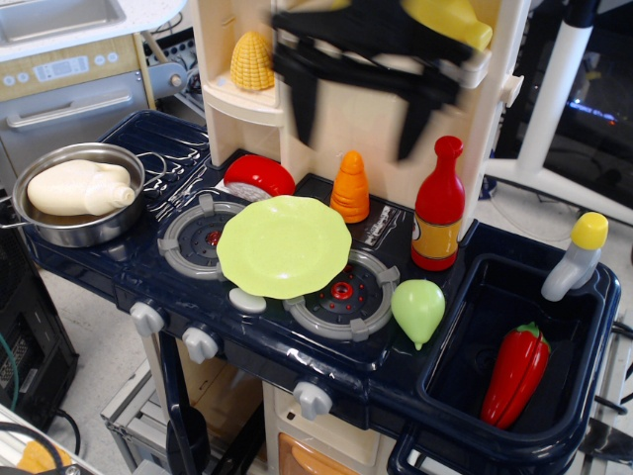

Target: Put pear on plate

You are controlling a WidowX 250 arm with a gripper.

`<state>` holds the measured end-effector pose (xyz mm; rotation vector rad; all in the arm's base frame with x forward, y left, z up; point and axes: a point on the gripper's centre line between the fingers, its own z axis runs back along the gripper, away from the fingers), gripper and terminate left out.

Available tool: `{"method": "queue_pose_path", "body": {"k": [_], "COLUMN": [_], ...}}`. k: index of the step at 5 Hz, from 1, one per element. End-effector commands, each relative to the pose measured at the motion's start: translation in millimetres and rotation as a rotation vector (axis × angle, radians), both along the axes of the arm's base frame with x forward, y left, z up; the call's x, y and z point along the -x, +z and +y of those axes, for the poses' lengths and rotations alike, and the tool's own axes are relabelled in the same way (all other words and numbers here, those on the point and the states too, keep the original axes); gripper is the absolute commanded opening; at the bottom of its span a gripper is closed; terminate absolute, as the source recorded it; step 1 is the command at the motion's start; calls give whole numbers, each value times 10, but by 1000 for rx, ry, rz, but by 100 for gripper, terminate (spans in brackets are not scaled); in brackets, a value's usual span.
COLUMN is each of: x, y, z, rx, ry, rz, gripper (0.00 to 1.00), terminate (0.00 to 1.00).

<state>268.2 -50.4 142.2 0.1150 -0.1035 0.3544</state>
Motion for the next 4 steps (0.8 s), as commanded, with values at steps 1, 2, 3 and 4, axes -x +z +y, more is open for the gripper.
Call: {"method": "queue_pose_path", "body": {"k": [1, 2, 3, 4], "x": [-118, -165, -162, -162], "y": [-322, -474, -701, -835], "z": [-208, -280, -394, -398], "rx": [73, 93, 86, 66], "ry": [154, 153, 154, 146], "rz": [-40, -64, -97, -99], "gripper": [100, 100, 100, 100], "terminate": [0, 0, 0, 0]}}
